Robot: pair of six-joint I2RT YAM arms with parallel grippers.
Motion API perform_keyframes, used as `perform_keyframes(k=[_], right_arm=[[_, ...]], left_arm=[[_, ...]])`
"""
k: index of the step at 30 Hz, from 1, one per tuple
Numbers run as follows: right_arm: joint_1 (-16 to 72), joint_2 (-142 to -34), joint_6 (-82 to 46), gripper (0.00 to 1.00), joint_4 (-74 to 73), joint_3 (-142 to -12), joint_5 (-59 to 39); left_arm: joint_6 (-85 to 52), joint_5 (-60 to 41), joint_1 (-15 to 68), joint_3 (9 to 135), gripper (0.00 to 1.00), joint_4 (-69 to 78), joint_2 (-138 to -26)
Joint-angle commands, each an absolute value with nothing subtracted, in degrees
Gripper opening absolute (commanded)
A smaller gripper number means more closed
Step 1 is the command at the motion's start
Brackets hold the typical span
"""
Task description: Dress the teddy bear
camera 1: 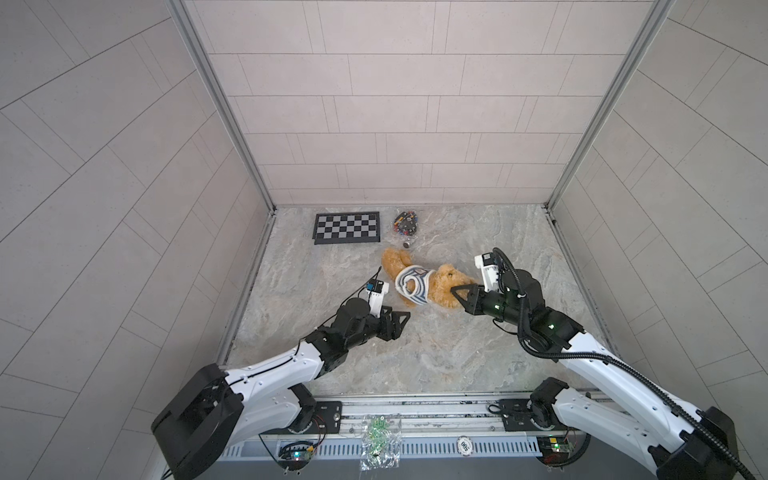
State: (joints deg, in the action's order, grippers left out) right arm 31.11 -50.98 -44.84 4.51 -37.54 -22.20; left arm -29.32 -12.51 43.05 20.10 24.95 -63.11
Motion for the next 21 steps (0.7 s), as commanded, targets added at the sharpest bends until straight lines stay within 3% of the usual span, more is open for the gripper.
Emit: perform_keyframes(k=[1, 7, 10, 15, 21], right_arm=[[31.22, -50.33, -50.14, 0.0, -4.14, -38.15, -25.77], [31.2, -50.76, -51.56, 0.0, -5.63, -39.0, -27.54], [31.26, -51.14, -51.71, 0.0, -5.7, -39.36, -28.5], [31.15, -51.15, -51.18, 0.0, -4.44, -39.73, -28.66], [31.12, -51.18, -50.89, 0.0, -3.87, -39.56, -28.58]], left_arm=[[-26.9, -10.61, 43.33, 19.51, 0.74, 33.13, -64.54], [-26.52, -5.0, 43.29, 20.25, 0.73, 37.03, -66.67], [-25.96, -4.5, 43.28, 21.53, 0.66, 38.21, -68.23], [-24.92, -4.76, 43.26, 22.83, 0.45, 38.26, -68.97], [-23.83, -6.05, 43.33, 23.12, 0.09, 36.54, -67.66]])
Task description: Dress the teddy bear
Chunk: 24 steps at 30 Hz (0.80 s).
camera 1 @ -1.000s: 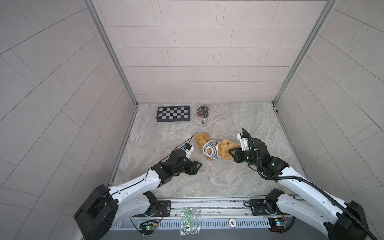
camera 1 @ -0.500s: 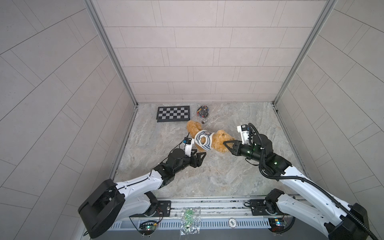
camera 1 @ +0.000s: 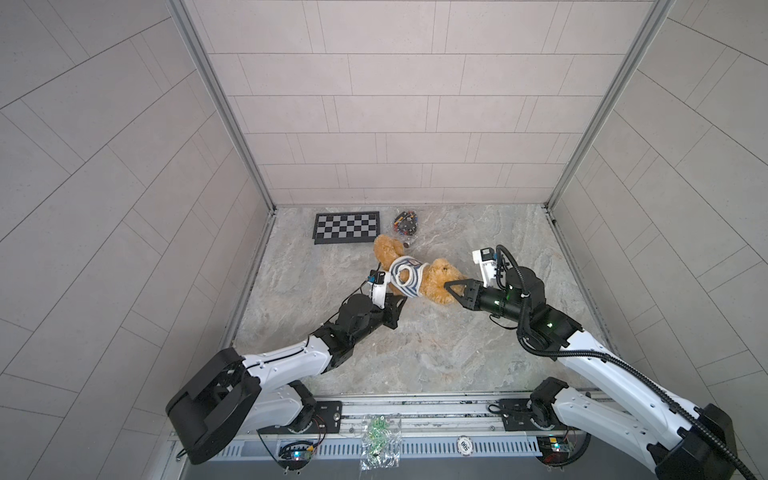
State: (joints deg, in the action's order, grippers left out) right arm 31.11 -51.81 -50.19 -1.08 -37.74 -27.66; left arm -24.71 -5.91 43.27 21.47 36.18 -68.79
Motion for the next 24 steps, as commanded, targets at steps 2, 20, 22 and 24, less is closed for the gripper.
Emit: perform_keyframes(k=[2, 20, 22, 24], right_arm=[[31.14, -51.07, -50.68, 0.0, -3.3, -39.54, -28.26], [26.93, -50.73, -50.27, 0.26, -1.89, -32.35, -23.54], [26.91, -50.97, -49.82, 0.3, -2.32, -31.64, -22.89], [26.83, -51.41, -48.77, 0.35, -1.81, -31.05, -21.66]], left_arm=[[-23.23, -6.63, 43.27, 23.35, 0.0, 35.19, -66.87], [-22.29, -23.5, 43.95, 29.65, 0.0, 3.16, -58.27], [-23.97, -25.33, 44.02, 30.59, 0.0, 1.16, -58.27], [-25.04, -26.73, 43.66, 32.44, 0.0, -2.56, -59.21]])
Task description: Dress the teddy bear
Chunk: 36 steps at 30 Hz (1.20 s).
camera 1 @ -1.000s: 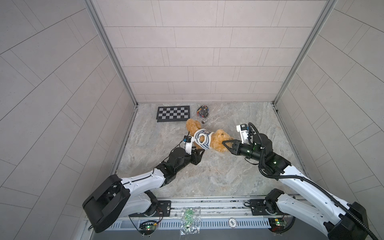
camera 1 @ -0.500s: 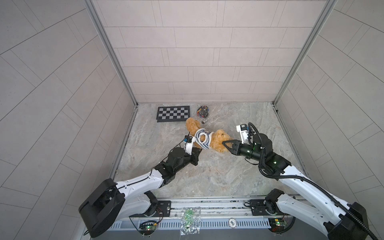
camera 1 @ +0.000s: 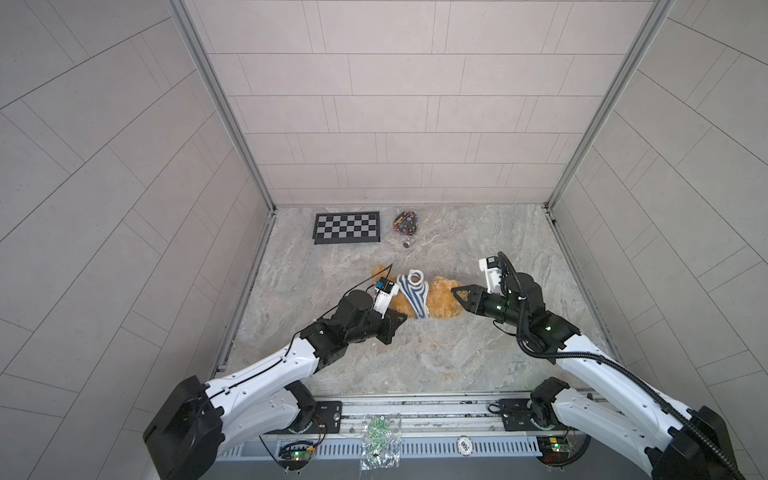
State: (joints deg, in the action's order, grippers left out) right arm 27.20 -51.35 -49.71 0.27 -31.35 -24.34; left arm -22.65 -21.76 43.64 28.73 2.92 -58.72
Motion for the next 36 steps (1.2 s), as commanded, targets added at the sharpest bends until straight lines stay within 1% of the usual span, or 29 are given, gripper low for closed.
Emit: perform_keyframes(k=[1, 3, 5, 10, 14, 18, 22, 27, 33, 36], right_arm=[[26.75, -51.64, -48.21, 0.36, -1.52, -30.86, -21.38], [26.76, -52.41, -47.32, 0.39, -1.16, -30.5, -21.09], [26.68, -52.78, -46.18, 0.43, -0.19, -30.54, -20.96], [26.73, -50.7, -40.71, 0.56, 8.24, -31.63, -17.76], [26.73, -46.86, -37.09, 0.7, 15.86, -32.29, -13.8], [27.05, -44.29, -34.99, 0.78, 19.69, -33.17, -12.23], [29.46, -45.61, -33.83, 0.79, 20.75, -34.18, -12.48], [34.88, -49.24, -34.53, 0.79, 17.01, -33.14, -11.57], [36.04, -59.8, -35.21, 0.8, 6.88, -31.24, -11.73], [36.11, -64.59, -35.86, 0.79, 5.51, -32.82, -10.26]], left_arm=[[-24.83, -28.18, 43.3, 33.81, 0.0, -4.7, -60.42], [-24.31, -31.41, 42.69, 36.97, 0.0, -9.1, -64.3], [-23.91, -32.49, 42.58, 38.98, 0.0, -11.25, -67.43], [-21.67, -31.74, 41.55, 42.6, 0.0, -14.5, -72.03], [-19.51, -31.21, 39.51, 45.68, 0.0, -16.32, -74.63], [-16.35, -30.52, 37.78, 50.23, 0.0, -18.59, -78.43], [-17.45, -31.35, 37.59, 52.59, 0.0, -16.35, -81.48], [-18.25, -31.79, 37.71, 53.09, 0.0, -15.05, -83.67], [-18.08, -31.14, 37.79, 52.89, 0.0, -15.12, -83.87], [-18.62, -30.48, 37.96, 52.56, 0.0, -14.23, -83.68]])
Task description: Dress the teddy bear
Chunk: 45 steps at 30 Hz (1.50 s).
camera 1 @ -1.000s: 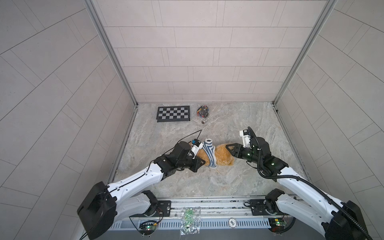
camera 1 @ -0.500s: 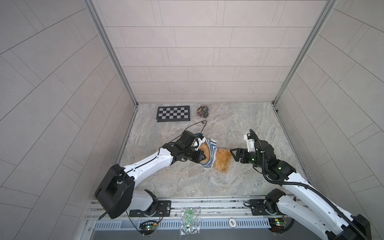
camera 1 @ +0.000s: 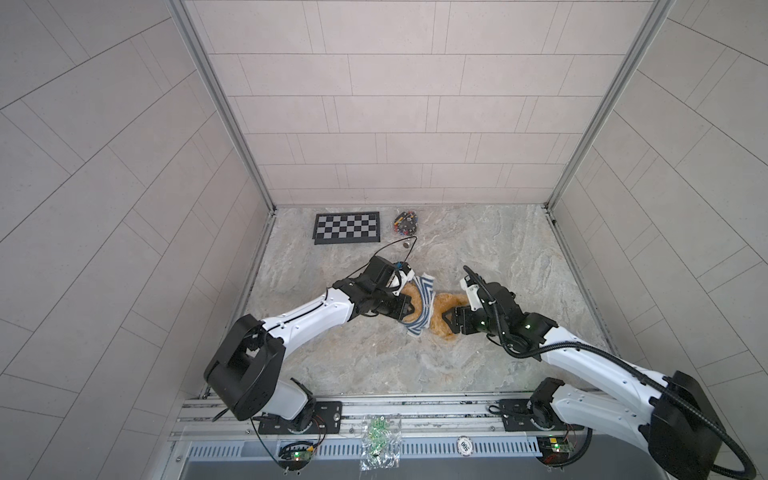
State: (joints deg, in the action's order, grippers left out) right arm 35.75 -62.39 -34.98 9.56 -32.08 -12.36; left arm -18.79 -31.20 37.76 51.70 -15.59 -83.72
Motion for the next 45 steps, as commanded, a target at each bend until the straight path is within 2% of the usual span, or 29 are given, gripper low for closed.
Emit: perform_keyframes(k=[1, 6, 8, 9, 11, 12, 16, 19, 21, 25, 29, 40, 45], right_arm=[[36.12, -65.88, -35.84, 0.79, 4.94, -33.15, -9.73], [36.2, -70.5, -36.99, 0.71, 0.66, -32.35, -10.08], [36.25, -71.46, -37.15, 0.64, 0.48, -32.17, -10.13], [36.28, -71.59, -37.26, 0.57, 0.65, -32.26, -10.11], [36.45, -71.32, -37.22, 0.34, 0.96, -32.17, -9.74], [36.7, -71.05, -37.03, 0.28, 1.28, -32.34, -9.34], [38.1, -70.39, -36.44, 0.13, 3.27, -33.35, -7.75], [38.54, -70.57, -36.98, 0.04, 4.28, -34.22, -7.21], [39.07, -70.33, -37.08, 0.02, 4.95, -35.01, -6.54], [40.49, -68.79, -37.25, 0.0, 6.32, -35.16, -3.93], [41.02, -67.26, -37.25, 0.0, 7.1, -37.04, -3.01], [41.82, -64.82, -37.0, 0.0, 9.23, -37.54, -1.79], [41.84, -64.76, -37.0, 0.0, 9.25, -37.35, -1.58]], left_arm=[[-19.01, -30.48, 38.05, 52.26, 0.0, -13.62, -83.6], [-19.51, -30.58, 38.31, 51.94, 0.0, -12.5, -83.75], [-19.51, -30.59, 38.31, 52.15, 0.0, -12.39, -83.74], [-19.51, -30.5, 38.32, 52.28, 0.0, -12.47, -83.67], [-19.72, -29.25, 38.31, 52.37, 0.0, -12.95, -83.02], [-20.13, -28.01, 38.26, 52.38, 0.02, -13.05, -82.37], [-22.67, -23.23, 38.61, 53.27, 0.33, -13.17, -78.85], [-23.81, -15.61, 41.84, 54.37, 0.48, -15.24, -76.33], [-25.15, -10.44, 44.01, 54.53, 0.48, -16.63, -75.07], [-27.31, -2.64, 49.9, 55.16, 0.39, -18.34, -73.94], [-28.7, -3.18, 52.46, 56.71, 0.32, -17.34, -77.29], [-28.0, 0.87, 52.65, 62.64, 0.28, -18.98, -86.64], [-28.63, 2.79, 52.66, 61.34, 0.26, -19.18, -86.99]])
